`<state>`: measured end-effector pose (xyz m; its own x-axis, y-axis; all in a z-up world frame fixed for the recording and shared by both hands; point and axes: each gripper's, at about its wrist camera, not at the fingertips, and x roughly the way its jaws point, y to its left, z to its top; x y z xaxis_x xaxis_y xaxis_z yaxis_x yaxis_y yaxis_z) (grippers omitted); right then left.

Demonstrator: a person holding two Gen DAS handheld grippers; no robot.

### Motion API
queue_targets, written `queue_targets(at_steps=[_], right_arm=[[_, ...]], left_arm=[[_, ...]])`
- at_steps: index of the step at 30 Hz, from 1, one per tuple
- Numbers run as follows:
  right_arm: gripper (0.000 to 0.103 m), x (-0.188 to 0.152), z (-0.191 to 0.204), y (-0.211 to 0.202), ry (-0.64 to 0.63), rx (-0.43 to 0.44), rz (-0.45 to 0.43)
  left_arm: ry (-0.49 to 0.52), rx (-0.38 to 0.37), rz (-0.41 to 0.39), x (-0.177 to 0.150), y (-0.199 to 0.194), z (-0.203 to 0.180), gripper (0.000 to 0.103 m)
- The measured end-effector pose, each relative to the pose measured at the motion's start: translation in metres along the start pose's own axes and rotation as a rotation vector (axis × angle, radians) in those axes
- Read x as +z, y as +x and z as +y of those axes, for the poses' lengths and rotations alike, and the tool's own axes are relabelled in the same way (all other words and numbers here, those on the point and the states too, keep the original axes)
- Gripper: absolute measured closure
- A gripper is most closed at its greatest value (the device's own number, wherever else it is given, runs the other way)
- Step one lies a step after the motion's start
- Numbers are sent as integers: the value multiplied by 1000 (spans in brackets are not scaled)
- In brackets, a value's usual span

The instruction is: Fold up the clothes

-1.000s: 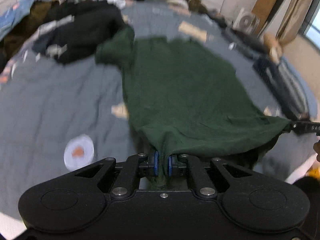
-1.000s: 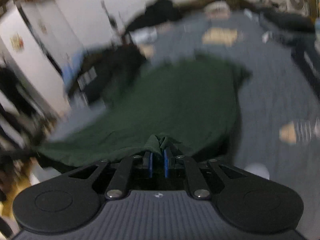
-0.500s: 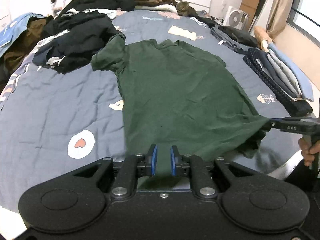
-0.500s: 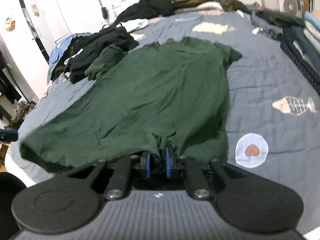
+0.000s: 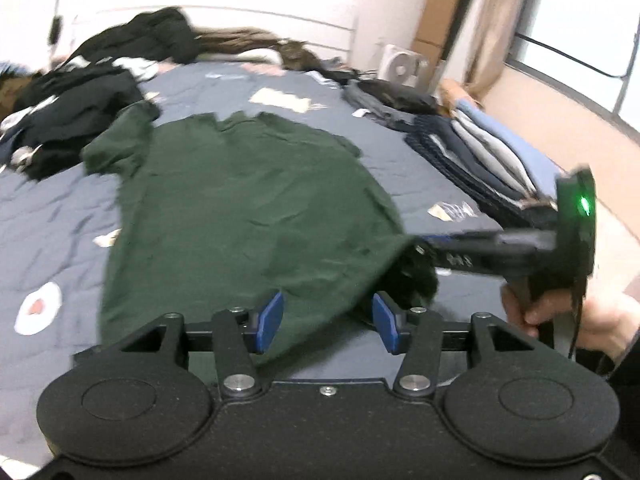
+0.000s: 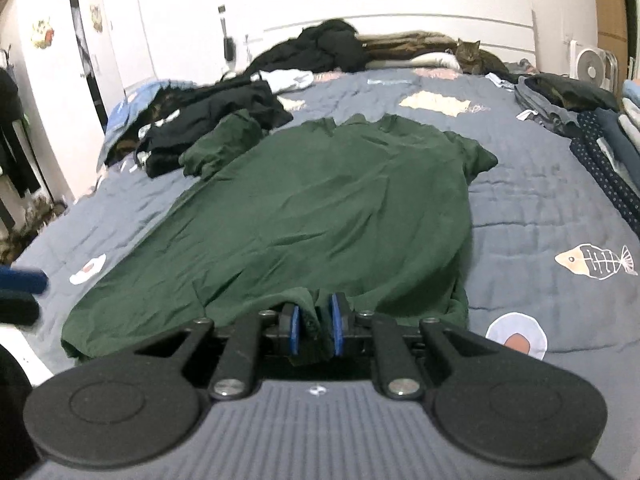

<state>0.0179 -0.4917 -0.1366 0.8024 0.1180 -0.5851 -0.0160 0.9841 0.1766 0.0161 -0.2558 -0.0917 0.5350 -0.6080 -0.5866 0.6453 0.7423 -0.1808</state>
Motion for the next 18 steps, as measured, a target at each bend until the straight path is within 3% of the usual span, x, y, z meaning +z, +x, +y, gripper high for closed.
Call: queue_targets(at_steps=[3,6,10,14,18], right_arm=[[87,-5,-2,6,-3,8,-11],[87,-2,5,7,-86,15,-22],[87,1,-6,12,-24,55,-1],[86,8,-16,15,6,72,8],[87,14,-25,16,71,101,10]], left_arm=[[54,-32,15,-21,21,-14,54],[27,-81,81,-38,49,-14,55],[99,-83,149,-41,73,-18,63],[108,-20,138,-30,84,-3,63],[66,94,79,-16,81,27,63]])
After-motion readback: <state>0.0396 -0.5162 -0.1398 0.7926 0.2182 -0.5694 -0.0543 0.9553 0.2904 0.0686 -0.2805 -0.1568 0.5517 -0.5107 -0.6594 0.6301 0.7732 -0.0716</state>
